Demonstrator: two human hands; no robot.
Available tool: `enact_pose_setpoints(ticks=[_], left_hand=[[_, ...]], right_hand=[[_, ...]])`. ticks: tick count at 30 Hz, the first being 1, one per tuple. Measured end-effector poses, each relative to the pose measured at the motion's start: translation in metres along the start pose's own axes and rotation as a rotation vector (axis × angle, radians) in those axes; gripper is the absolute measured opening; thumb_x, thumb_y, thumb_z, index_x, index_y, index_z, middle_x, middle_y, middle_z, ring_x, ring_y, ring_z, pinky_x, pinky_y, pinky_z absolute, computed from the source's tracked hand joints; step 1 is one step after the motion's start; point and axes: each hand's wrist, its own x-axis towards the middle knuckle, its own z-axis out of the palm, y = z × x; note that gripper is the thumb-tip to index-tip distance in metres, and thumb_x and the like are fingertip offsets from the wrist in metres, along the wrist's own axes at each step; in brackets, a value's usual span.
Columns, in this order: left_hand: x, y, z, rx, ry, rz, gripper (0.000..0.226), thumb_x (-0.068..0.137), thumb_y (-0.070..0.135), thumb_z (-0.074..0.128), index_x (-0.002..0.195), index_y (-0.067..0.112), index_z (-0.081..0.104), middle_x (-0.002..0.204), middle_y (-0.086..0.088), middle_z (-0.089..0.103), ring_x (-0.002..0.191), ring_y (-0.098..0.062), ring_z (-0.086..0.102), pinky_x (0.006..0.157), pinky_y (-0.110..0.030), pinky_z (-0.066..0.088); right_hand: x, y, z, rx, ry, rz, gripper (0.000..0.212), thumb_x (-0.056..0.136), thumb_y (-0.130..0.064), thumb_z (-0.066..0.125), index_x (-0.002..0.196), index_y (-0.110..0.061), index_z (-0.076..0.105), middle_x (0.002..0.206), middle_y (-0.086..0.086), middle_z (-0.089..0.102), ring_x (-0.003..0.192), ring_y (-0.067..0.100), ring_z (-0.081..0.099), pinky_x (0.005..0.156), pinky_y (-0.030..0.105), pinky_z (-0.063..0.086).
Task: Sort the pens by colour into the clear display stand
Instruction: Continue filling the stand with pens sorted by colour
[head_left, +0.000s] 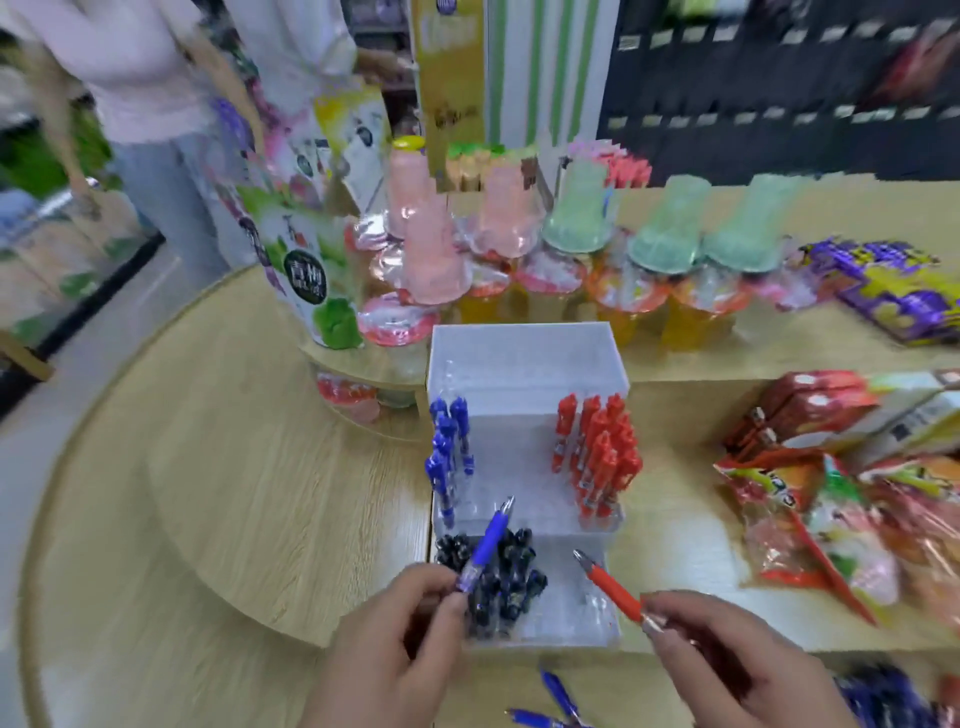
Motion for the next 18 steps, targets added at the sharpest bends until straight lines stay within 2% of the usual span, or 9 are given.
enact_pose_setpoints(ticks=[2,3,5,7,9,14,16,18], left_hand=[[0.007,0.01,-0.009,0.094,0.056,0.003,0.021,0.085,0.029,0.066,0.086,0.049,0.065,0.066,0.017,0.064,0.054,-0.001,0.053,0.063,-0.033,0.051],[0.011,0.017,-0.015,0.153,0.079,0.008,0.03,0.087,0.023,0.065,0.083,0.053,0.065,0.072,0.021,0.064,0.06,0.0,0.056,0.065,-0.029,0.051],[0.019,0.034,-0.029,0.267,0.067,0.039,0.03,0.087,0.029,0.057,0.086,0.059,0.061,0.09,0.026,0.059,0.079,0.0,0.057,0.071,-0.025,0.049],[0.029,0.05,-0.044,0.385,0.019,0.086,0.032,0.084,0.033,0.05,0.104,0.055,0.062,0.095,0.021,0.054,0.086,-0.001,0.055,0.074,-0.024,0.048],[0.039,0.067,-0.055,0.491,-0.022,0.142,0.037,0.089,0.029,0.05,0.118,0.051,0.059,0.096,0.019,0.048,0.086,-0.001,0.053,0.071,-0.019,0.045],[0.076,0.108,-0.069,0.653,-0.06,0.263,0.032,0.096,0.025,0.048,0.121,0.04,0.06,0.108,0.018,0.043,0.097,-0.002,0.052,0.075,-0.016,0.041],[0.092,0.116,-0.07,0.701,-0.072,0.273,0.033,0.097,0.021,0.047,0.123,0.037,0.058,0.111,0.015,0.047,0.102,-0.004,0.05,0.08,-0.018,0.041],[0.107,0.119,-0.068,0.758,-0.097,0.278,0.035,0.096,0.018,0.047,0.125,0.034,0.057,0.116,0.012,0.052,0.106,-0.009,0.052,0.088,-0.026,0.046]], right_hand=[[0.01,-0.003,-0.012,-0.01,-0.061,0.023,0.046,0.07,-0.004,0.083,0.083,-0.047,0.071,0.068,-0.014,0.069,0.053,0.005,0.06,0.054,0.006,0.044],[0.016,-0.005,-0.017,-0.031,-0.092,0.011,0.051,0.07,-0.002,0.081,0.085,-0.049,0.069,0.072,-0.017,0.07,0.057,0.003,0.062,0.057,0.006,0.045],[0.031,-0.013,-0.028,-0.095,-0.12,-0.055,0.054,0.07,-0.004,0.08,0.088,-0.054,0.066,0.081,-0.023,0.069,0.067,-0.001,0.065,0.064,0.006,0.046],[0.046,-0.028,-0.039,-0.193,-0.155,-0.153,0.044,0.07,-0.016,0.075,0.089,-0.055,0.065,0.086,-0.027,0.067,0.072,-0.005,0.064,0.065,0.008,0.047],[0.062,-0.043,-0.048,-0.259,-0.146,-0.259,0.036,0.068,-0.023,0.07,0.09,-0.052,0.066,0.09,-0.026,0.065,0.072,-0.004,0.062,0.062,0.01,0.046],[0.112,-0.072,-0.06,-0.39,-0.185,-0.435,0.018,0.08,-0.035,0.067,0.094,-0.046,0.072,0.087,-0.023,0.054,0.07,-0.007,0.054,0.061,0.011,0.043],[0.13,-0.085,-0.058,-0.472,-0.267,-0.437,0.021,0.081,-0.036,0.061,0.098,-0.043,0.072,0.089,-0.025,0.052,0.076,-0.003,0.055,0.067,0.022,0.047],[0.146,-0.095,-0.052,-0.569,-0.326,-0.476,0.025,0.084,-0.031,0.06,0.104,-0.041,0.07,0.095,-0.022,0.053,0.084,0.0,0.054,0.075,0.023,0.045]])
